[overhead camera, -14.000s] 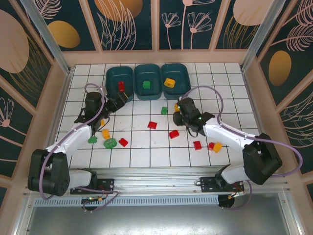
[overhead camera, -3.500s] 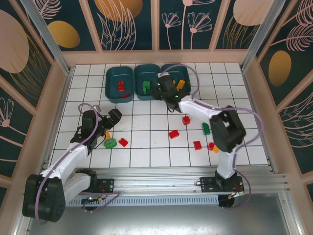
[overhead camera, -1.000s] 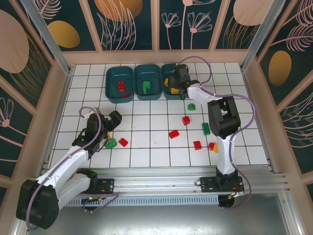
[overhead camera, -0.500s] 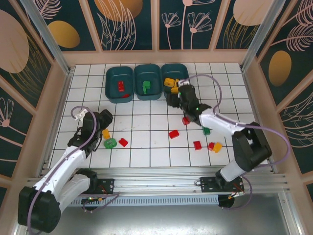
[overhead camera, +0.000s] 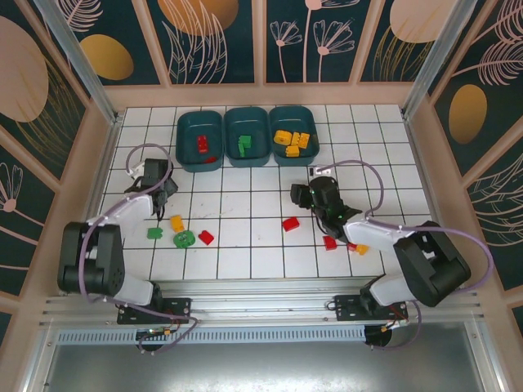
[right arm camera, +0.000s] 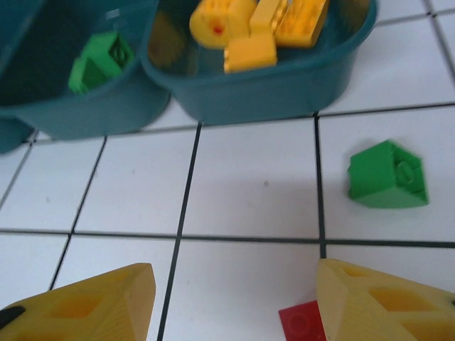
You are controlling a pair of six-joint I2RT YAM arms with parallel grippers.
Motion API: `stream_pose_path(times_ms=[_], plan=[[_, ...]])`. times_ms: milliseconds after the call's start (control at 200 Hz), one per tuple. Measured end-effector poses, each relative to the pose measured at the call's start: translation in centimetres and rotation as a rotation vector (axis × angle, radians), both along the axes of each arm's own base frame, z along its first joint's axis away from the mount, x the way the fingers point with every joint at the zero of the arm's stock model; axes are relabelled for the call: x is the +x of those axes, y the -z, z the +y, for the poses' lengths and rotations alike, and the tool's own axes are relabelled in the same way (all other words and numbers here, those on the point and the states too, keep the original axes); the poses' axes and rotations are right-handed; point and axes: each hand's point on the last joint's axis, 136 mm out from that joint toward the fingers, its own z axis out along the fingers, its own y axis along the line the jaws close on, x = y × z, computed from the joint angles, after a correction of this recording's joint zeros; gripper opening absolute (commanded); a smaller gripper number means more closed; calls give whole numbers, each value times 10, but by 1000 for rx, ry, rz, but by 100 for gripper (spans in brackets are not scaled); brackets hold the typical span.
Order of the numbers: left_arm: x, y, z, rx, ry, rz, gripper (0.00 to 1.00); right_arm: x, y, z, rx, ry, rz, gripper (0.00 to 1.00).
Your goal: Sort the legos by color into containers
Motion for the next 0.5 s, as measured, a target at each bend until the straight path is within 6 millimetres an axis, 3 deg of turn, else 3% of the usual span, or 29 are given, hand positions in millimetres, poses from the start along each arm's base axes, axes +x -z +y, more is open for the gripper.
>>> stream_pose_path(times_ms=[145,265,500], plan=[[10,24,10,21,13,87,63,-2,-20,-10,50,47,-73,63],[20,40,12,39,30,149,62,0,-26,-15,61,70,-97,62],[20,42,16,62,18,177,66,1,-28,-17,62,81,-104,63]])
